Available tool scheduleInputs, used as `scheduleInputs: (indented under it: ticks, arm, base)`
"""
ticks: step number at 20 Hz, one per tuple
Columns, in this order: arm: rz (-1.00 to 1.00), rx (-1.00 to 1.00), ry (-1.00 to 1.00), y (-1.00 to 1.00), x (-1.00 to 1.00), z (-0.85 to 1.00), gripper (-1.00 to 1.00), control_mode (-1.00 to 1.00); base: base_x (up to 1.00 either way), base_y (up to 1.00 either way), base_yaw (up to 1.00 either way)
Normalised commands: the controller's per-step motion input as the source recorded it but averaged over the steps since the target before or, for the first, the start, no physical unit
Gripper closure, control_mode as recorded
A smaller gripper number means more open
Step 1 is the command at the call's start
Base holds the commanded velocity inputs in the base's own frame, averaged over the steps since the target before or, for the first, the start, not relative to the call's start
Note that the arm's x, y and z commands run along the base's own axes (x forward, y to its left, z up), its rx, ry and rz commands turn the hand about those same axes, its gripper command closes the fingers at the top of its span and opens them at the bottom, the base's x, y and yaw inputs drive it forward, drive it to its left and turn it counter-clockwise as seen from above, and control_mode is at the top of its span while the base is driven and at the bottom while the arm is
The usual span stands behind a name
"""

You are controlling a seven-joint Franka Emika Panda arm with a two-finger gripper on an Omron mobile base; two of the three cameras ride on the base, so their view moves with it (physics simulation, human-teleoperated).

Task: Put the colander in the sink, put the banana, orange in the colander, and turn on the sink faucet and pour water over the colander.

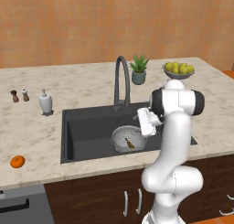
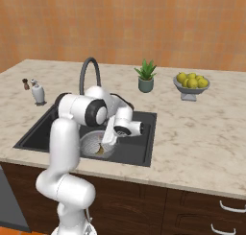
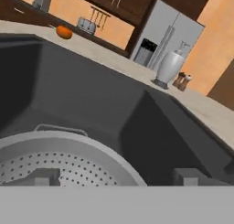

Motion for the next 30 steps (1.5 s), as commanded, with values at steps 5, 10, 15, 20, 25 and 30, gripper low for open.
scheduleInputs:
  ticks: [5,10,15,20,25,30]
  arm:
    - [-0.15,0.11,-0.20,0.01,-0.34,0.98,-1.00,-1.00]
    - [-0.17,0.04,-0.18,-0.07,-0.41,1.00,-1.00,-1.00]
    - [-0.19,0.00,-0.24,-0.18,-0.74,1.00,-1.00,-1.00]
    - [-0.13,-0.07,-0.31,-0.07,-0.98,1.00,-1.00,-1.00]
    - [-0.05,-0.15,-0.32,0.21,-0.90,1.00,-1.00,-1.00]
    - [0.00,-0.32,-0.21,0.66,-0.69,1.00,-1.00,-1.00]
  base:
    - [0.00,0.00,0.00]
    - [0.00,0.00,0.00]
    - [0.00,0.00,0.00]
    - [0.00,0.00,0.00]
    - [0.00,0.00,0.00]
    - [0.00,0.00,0.00]
